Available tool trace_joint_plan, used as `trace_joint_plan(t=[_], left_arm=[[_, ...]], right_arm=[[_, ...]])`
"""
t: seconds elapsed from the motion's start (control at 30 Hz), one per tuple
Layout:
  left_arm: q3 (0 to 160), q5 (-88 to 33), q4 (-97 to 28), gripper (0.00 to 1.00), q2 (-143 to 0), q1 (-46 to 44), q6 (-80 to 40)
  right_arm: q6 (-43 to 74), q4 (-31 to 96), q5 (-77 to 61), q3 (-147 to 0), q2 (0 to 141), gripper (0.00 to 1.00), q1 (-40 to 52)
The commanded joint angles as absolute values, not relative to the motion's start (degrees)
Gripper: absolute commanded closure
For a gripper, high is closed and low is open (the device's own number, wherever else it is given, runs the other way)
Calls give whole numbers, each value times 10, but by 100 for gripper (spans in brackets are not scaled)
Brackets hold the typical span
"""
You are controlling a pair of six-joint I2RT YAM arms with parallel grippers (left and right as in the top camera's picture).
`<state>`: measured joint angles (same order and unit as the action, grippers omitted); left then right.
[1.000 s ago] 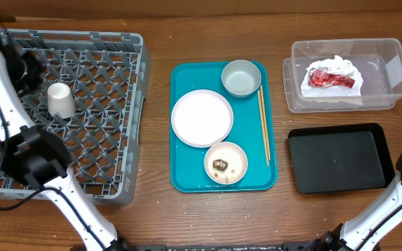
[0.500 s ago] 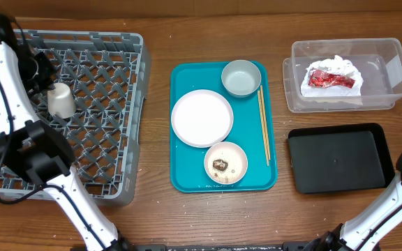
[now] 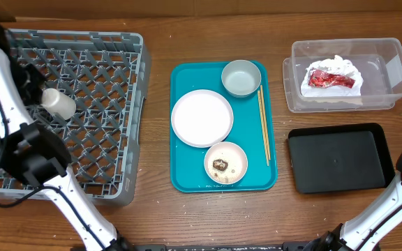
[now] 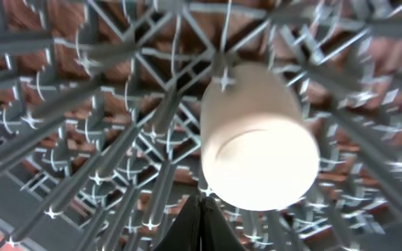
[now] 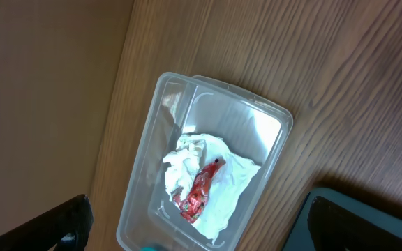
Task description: Sort waste into correct bins and load items into the dishwasher
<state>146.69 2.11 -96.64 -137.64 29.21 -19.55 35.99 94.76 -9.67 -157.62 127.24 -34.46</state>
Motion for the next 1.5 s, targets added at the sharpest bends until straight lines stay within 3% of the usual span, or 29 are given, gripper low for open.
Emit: trace_joint_plan(t=[0.0, 0.13, 0.2, 0.3, 0.43, 0.8, 1.2, 1.47], left_arm=[[1508, -83, -967, 96, -1347, 295, -178], [1517, -245, -968, 96, -1324, 269, -67], [1516, -300, -968, 77, -1323, 225, -18], [1503, -296, -968, 96, -1326, 173, -17], [1484, -291, -964, 96, -1332, 84, -12], [1379, 4, -860, 96, -1339, -104, -93], [1230, 179, -623, 96, -1339, -94, -82], [1220, 180, -544, 96, -1339, -79, -42]], right_arm=[[357, 946, -97, -1586, 1265, 0, -346], [357, 946, -97, -1586, 1265, 0, -346], [357, 947, -97, -1586, 1265, 0, -346], [357, 946, -97, -1586, 1265, 0, -346], [357, 946, -97, -1586, 1265, 0, -346], [357, 946, -97, -1586, 1265, 0, -346], [357, 946, -97, -1586, 1265, 0, -346], [357, 947, -97, -1586, 1265, 0, -346]])
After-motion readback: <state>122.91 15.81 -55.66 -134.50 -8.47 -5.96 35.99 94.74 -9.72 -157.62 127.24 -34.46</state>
